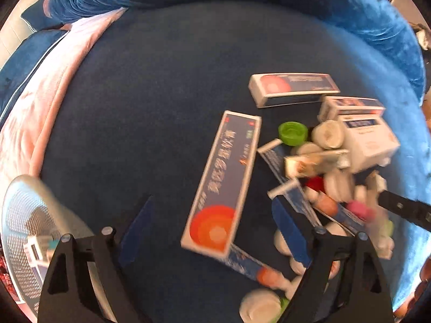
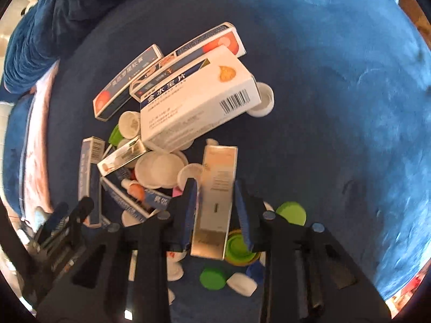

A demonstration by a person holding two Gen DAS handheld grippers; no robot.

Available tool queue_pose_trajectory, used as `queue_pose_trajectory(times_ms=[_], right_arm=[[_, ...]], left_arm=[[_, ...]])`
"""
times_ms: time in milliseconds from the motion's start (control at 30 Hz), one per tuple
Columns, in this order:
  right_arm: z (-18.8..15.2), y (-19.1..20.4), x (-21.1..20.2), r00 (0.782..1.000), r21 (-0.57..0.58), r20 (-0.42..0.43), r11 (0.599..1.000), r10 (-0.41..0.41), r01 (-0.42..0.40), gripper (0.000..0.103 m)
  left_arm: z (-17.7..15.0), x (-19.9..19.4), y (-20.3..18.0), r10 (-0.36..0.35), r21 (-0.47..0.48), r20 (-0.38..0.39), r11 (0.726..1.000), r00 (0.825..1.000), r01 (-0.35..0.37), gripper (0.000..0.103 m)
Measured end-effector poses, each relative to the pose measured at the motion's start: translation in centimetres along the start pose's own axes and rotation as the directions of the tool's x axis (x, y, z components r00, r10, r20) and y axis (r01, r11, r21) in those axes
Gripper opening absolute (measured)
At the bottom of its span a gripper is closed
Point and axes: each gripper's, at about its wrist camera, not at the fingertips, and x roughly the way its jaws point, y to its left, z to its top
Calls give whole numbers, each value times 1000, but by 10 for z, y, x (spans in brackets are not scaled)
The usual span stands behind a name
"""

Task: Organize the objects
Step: 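Grasp a blue ointment box with the left gripper while the right grasps a slim beige box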

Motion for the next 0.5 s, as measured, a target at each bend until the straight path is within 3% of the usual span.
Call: queue_pose_trajectory(times_ms=[167, 233, 267, 367, 500], right_arm=[[-1, 0, 16, 999, -14, -40, 1000, -24, 23, 31], [-4, -5, 20, 998, 11, -57, 1000, 6, -6, 31], [-4, -8, 20, 998, 32, -65, 999, 24, -22, 28], [-7, -18, 17, 994, 100, -77, 992, 81, -73, 28], [-11, -18, 8, 995, 99, -61, 992, 81, -75, 28]], left_arm=[[8, 23, 3, -6, -13, -20, 1000, 1000, 6, 85], [7, 27, 4, -21, -21, -25, 1000, 999, 20, 67], [5, 28, 4, -30, -21, -23, 999, 999, 29, 41], [-1, 21, 3, -40, -33, 10, 999, 999, 41, 39], [-11, 1, -1, -57, -41, 56, 997, 997, 59, 39]])
